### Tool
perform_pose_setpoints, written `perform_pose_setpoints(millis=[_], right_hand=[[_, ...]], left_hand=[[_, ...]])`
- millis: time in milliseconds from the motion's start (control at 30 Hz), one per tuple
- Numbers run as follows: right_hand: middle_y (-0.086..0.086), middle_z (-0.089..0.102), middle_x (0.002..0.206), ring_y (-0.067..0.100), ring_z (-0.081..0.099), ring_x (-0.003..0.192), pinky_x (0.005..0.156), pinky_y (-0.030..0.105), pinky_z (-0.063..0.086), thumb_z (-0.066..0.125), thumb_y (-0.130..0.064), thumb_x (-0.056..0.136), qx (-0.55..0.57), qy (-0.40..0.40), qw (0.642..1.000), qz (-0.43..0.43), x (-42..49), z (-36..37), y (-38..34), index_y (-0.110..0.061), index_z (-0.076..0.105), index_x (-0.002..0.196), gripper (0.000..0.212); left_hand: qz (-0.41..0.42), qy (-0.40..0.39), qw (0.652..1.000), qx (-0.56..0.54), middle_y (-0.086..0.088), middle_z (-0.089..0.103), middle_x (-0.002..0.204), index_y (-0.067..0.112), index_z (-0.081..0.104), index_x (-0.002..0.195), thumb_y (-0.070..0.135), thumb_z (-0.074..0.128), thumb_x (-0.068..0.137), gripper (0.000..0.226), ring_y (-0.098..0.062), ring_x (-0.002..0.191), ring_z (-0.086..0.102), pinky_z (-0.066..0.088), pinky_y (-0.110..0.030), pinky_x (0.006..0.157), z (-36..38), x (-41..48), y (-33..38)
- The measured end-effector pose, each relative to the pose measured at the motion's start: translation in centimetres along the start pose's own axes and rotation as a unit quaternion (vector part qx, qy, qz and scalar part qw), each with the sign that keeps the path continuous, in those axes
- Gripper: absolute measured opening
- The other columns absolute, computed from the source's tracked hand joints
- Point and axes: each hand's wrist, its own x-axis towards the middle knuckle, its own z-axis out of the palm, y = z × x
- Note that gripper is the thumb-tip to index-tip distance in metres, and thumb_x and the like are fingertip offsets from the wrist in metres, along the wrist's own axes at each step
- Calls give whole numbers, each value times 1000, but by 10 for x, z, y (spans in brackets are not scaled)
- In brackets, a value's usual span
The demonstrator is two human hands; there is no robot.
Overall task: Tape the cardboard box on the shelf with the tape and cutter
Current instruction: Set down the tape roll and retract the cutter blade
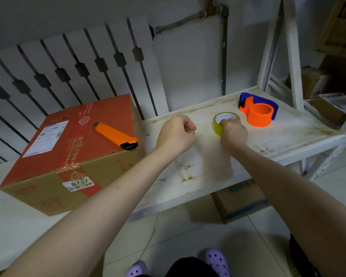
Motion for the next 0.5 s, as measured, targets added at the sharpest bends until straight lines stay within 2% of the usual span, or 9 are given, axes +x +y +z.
perform_pose_setpoints(millis=[67,100,167,233,300,400,500], right_hand=[[17,53,125,34,43,121,99,42,36,52,-2,80,-6,-13,1000,10,6,6,5,-7,54,123,43],[16,50,130,33,39,126,107,44,28,52,-2,79,-7,-17,1000,18,6,5,3,-7,50,127,48],[14,48,135,31,37,130,112,50,17,53,-1,76,9,23,1000,7,2,1,-11,-7,45,131,56],[15,56,127,34,47,121,104,50,30,51,0,73,81,76,991,-75,-9,-9,-39,-4,51,126,53],[15,61,117,35,53,111,92,43,41,51,-1,75,184,81,968,-150,-27,-23,-73,-3,58,118,44],[10,64,109,29,59,100,82,39,50,50,-9,84,288,37,935,-204,-53,-52,-120,-11,60,112,29],[11,63,108,28,60,96,78,39,51,44,-14,92,315,-16,914,-256,-71,-77,-161,-11,60,115,28]], left_hand=[[8,0,1000,-7,6,65,86,21,67,80,7,53,80,20,-15,86,60,47,-24,77,1,-2,-2],[9,-3,1000,-11,5,66,87,22,66,79,8,54,81,19,-14,85,60,47,-24,76,0,-4,-2],[14,-2,1000,-25,6,66,87,22,66,79,8,55,82,19,-12,82,59,45,-22,74,-3,-12,-1],[21,19,998,-49,11,62,80,20,68,81,7,54,84,19,-12,78,58,44,-21,71,-12,-18,3],[17,54,996,-73,13,59,72,19,68,80,7,54,84,20,-14,72,60,46,-21,67,-26,-23,7],[18,123,989,-80,12,61,69,20,68,78,5,53,82,22,-5,60,55,39,-12,55,-55,-31,4],[4,175,982,-77,12,61,73,17,68,77,2,51,81,23,-7,69,56,42,-16,62,-85,-41,-11]])
